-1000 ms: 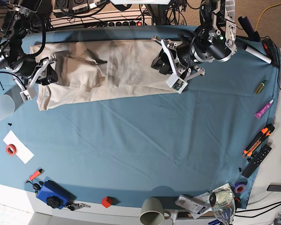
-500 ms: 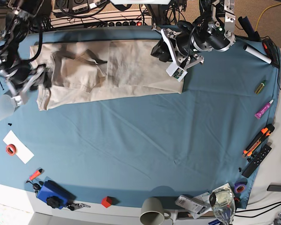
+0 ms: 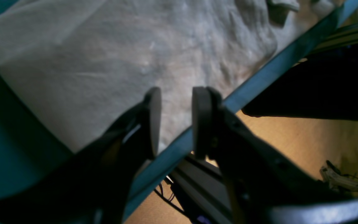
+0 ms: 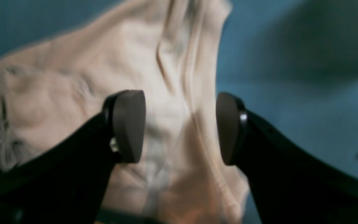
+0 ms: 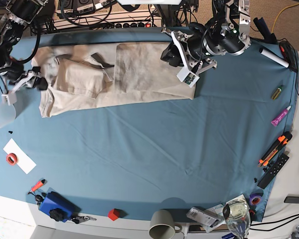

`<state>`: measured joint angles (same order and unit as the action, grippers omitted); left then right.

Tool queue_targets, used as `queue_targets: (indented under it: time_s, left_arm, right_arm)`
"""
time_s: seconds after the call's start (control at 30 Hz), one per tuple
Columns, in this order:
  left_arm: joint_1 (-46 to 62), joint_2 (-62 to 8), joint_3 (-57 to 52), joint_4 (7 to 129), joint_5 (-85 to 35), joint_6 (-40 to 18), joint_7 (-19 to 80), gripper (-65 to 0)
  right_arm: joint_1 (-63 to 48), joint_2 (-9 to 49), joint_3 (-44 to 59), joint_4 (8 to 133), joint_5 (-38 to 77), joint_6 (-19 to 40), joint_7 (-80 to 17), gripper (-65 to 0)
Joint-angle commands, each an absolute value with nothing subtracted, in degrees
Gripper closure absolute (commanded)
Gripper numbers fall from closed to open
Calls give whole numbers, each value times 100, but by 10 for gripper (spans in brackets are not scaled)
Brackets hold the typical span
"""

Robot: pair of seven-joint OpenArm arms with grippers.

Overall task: Fold the T-shirt properly
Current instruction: 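Grasp the other strip end with the right gripper and lift it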

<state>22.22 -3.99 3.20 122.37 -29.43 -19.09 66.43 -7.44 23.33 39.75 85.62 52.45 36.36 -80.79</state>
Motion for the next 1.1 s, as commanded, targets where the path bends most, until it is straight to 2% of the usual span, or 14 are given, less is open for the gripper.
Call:
queue_targets:
  time_s: [0.0, 0.2, 0.4, 0.7, 0.83, 1.07]
  left_arm:
    - [2222, -381, 320, 12357, -3050, -1951, 6556, -165]
    - [2220, -381, 320, 12357, -3050, -1949, 6556, -165]
    - [2222, -381, 320, 12357, -3052, -1951, 6556, -165]
    - [2220, -381, 320, 12357, -3083, -1951, 6554, -165]
    - [2220, -381, 320, 12357, -3177, -1951, 6554, -165]
    - [2202, -381, 320, 12357, -3177, -1951, 6549, -165]
  right_arm:
    - [-674, 2460, 4010, 8525, 5413, 3710, -8000, -355]
    - [-681, 2462, 4014, 8130, 5271, 3820, -7990, -355]
    - [-650, 2473, 4012, 8125, 4600, 4000, -7376, -355]
    - [-523, 2456, 4007, 7933, 4348, 4000, -7448, -354]
    - [-523, 2445, 3948, 7365, 4727, 4000, -7964, -354]
    - [-528, 2443, 3345, 6700, 5634, 4000, -8000, -354]
